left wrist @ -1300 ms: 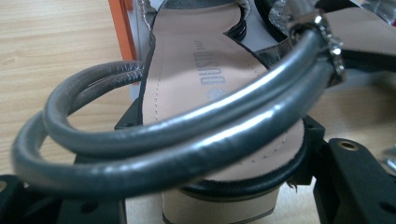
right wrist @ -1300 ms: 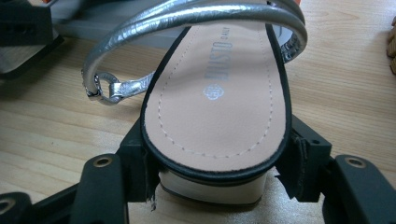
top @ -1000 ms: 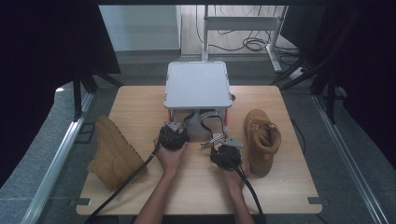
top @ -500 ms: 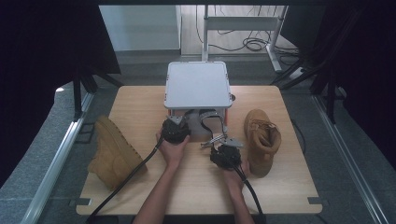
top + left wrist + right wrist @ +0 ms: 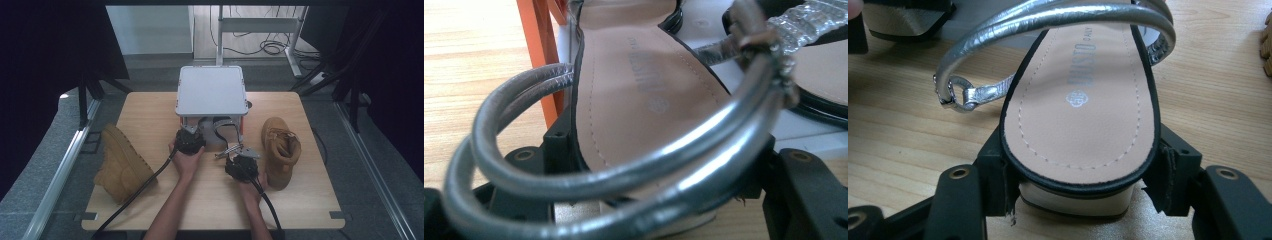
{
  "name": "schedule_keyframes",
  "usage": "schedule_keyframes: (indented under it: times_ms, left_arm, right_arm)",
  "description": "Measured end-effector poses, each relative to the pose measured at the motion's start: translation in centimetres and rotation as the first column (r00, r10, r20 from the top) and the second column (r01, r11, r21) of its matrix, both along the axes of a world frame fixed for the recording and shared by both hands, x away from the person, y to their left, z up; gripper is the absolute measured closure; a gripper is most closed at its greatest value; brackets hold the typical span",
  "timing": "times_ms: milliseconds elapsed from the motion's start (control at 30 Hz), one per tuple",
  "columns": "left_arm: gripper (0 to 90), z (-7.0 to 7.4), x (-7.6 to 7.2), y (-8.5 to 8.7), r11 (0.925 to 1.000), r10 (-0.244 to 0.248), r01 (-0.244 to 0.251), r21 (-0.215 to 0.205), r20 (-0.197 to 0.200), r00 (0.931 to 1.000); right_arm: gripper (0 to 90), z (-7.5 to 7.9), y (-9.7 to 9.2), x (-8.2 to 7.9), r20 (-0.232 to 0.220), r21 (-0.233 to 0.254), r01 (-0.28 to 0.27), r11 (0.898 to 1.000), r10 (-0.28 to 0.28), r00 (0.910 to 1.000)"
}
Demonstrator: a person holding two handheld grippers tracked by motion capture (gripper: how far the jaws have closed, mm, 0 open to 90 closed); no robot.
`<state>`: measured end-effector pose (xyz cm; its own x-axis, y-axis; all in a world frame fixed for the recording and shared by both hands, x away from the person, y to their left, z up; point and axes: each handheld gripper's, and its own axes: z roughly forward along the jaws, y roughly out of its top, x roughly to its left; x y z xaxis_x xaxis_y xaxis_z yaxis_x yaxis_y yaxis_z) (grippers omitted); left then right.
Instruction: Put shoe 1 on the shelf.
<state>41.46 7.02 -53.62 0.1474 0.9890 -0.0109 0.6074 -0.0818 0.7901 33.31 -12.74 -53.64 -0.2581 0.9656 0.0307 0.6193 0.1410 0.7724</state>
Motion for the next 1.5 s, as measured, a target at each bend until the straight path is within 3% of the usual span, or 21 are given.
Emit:
schedule_keyframes:
  times_ms: [167, 333, 900, 1500]
  left_arm:
    - [30.9, 0.9, -1.2, 0.4, 0.9985, -0.053, 0.053, -0.010, 0.021, 0.9984]
    - [38.4, 1.2, -2.7, 1.6, 0.9958, -0.071, 0.073, -0.055, 0.047, 0.9964]
    - [39.0, 1.0, -1.0, 0.9, 0.9975, -0.042, 0.046, -0.054, 0.067, 0.9968]
    - [39.4, 1.0, -0.9, 1.1, 0.9966, -0.046, 0.049, -0.066, 0.047, 0.9978]
  right_arm:
    - [40.1, 0.0, 0.0, 0.0, 0.002, -0.001, 0.002, 1.000, -0.002, 1.0000]
    - [40.3, -0.1, -0.1, -0.1, 0.001, 0.001, 0.006, 1.000, -0.006, 1.0000]
    - [40.5, 0.0, -0.1, -0.2, 0.003, 0.000, 0.008, 1.000, -0.008, 1.0000]
    - [41.1, 1.0, 0.2, 0.4, 0.026, 0.014, 0.028, 1.000, -0.029, 0.9993]
